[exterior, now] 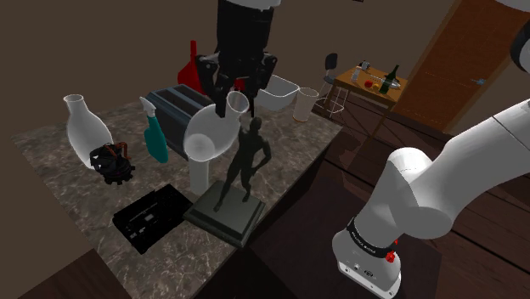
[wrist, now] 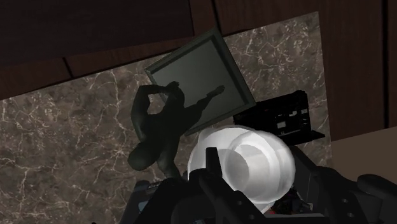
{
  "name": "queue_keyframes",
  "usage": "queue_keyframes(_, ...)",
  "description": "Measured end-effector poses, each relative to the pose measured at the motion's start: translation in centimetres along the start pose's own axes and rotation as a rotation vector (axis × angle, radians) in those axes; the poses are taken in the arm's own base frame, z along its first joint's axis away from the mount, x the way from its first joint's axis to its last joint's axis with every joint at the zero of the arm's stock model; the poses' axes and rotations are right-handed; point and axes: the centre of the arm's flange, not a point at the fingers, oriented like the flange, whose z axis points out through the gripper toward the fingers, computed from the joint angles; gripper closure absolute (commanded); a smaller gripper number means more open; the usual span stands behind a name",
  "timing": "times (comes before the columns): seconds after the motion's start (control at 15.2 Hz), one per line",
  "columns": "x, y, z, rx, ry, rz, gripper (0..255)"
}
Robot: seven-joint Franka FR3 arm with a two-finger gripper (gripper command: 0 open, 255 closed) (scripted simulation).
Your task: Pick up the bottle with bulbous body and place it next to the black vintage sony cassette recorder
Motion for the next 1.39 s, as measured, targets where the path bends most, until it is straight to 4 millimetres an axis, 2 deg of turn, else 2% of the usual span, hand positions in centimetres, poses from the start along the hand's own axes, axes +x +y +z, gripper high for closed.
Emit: queue_keyframes(1.39,-0.7,0.2,11.0,0.000,0.000,0.000,255)
